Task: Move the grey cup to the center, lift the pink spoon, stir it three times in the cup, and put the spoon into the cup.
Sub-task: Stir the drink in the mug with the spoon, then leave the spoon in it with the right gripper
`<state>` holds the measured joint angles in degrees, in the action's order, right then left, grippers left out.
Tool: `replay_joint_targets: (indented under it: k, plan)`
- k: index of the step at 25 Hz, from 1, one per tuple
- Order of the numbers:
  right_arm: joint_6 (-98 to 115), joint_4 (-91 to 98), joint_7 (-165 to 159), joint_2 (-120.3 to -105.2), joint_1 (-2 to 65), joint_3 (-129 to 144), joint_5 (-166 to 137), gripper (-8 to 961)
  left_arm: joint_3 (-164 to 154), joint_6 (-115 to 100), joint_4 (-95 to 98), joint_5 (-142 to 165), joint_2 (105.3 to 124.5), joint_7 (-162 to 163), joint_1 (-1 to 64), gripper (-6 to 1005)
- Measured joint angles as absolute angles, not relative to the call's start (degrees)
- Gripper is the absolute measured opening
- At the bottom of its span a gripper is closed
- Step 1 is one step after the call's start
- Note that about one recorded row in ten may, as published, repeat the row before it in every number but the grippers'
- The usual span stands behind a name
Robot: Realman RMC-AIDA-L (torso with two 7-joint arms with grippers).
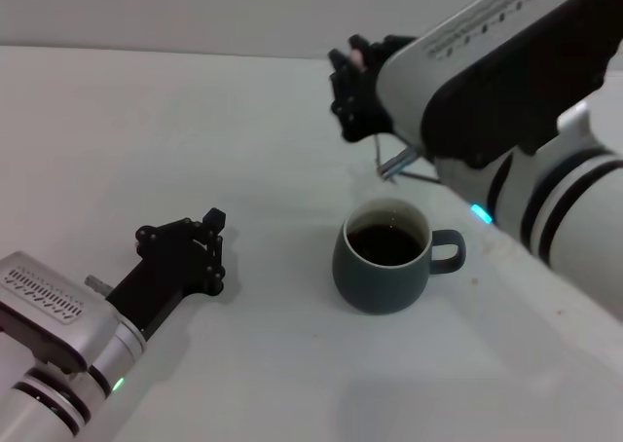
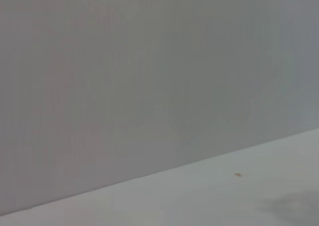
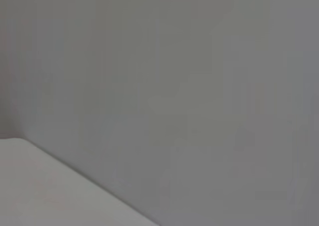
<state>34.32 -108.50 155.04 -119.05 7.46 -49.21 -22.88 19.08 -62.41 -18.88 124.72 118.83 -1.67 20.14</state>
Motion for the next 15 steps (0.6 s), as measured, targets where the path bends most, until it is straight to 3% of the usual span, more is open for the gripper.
replay_joint_targets:
  k: [15]
  plan:
    - [33.8,-107.2,152.2,-119.10,5.6,-43.0,-22.9,29,19.1,-62.4,-18.9,124.7,118.83,-1.7,19.3,-2]
